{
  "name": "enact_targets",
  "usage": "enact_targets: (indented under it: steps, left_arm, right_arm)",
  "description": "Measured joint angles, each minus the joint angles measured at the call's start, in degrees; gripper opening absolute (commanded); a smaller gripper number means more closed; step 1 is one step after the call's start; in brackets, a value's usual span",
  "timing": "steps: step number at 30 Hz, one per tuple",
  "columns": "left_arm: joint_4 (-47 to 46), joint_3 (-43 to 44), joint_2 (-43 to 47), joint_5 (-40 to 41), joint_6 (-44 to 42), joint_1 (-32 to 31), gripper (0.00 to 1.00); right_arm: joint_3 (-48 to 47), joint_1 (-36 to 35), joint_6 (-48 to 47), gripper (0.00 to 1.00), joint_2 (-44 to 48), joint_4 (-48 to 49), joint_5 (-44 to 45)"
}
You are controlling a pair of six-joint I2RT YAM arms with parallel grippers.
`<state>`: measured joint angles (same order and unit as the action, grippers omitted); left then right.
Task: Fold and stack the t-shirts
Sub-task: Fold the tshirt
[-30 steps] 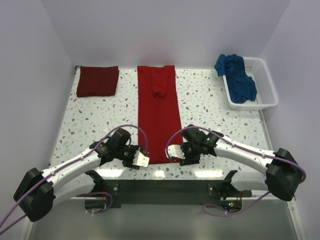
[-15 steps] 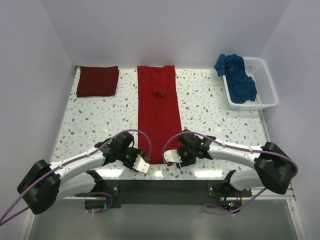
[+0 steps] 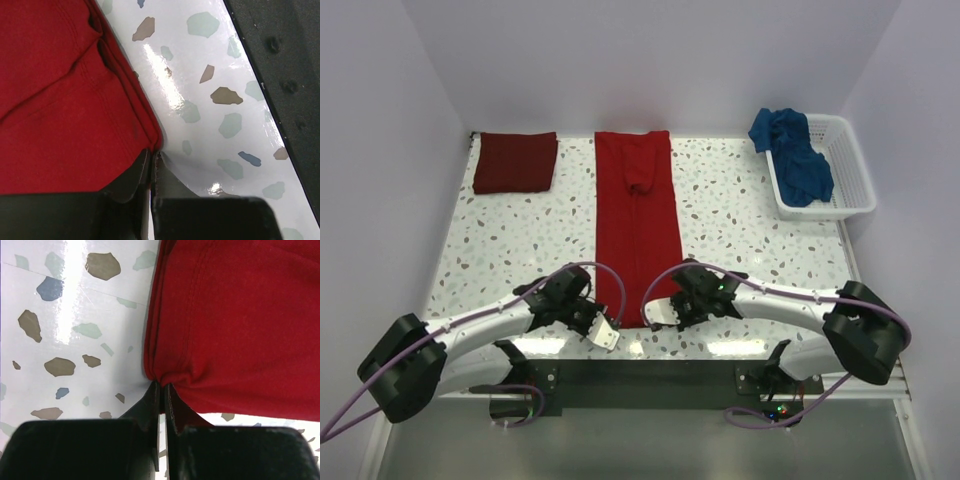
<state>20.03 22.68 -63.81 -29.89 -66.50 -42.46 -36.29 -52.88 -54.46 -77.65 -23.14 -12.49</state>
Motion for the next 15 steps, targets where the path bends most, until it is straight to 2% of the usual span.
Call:
enact_targets:
  steps: [4,10,15]
  left_arm:
    - [1.77,0.55,1.25,0.59,0.22,-1.64,0.00]
    - [5.29,2.64,9.44,1.18,5.03,-10.62,0.00]
    - [7.98,6.27,10.71,1.68,7.37,-10.12,0.00]
  right_arm:
    - [-0.61,-1.44,1.01,0.00,1.11,-2.82,0.00]
    - [-2.16,-12.07,3.76,0.00,12.90,-11.32,-0.28]
    - [-5.75,-10.54,4.26,0.00,14.51,-15.06,-0.48]
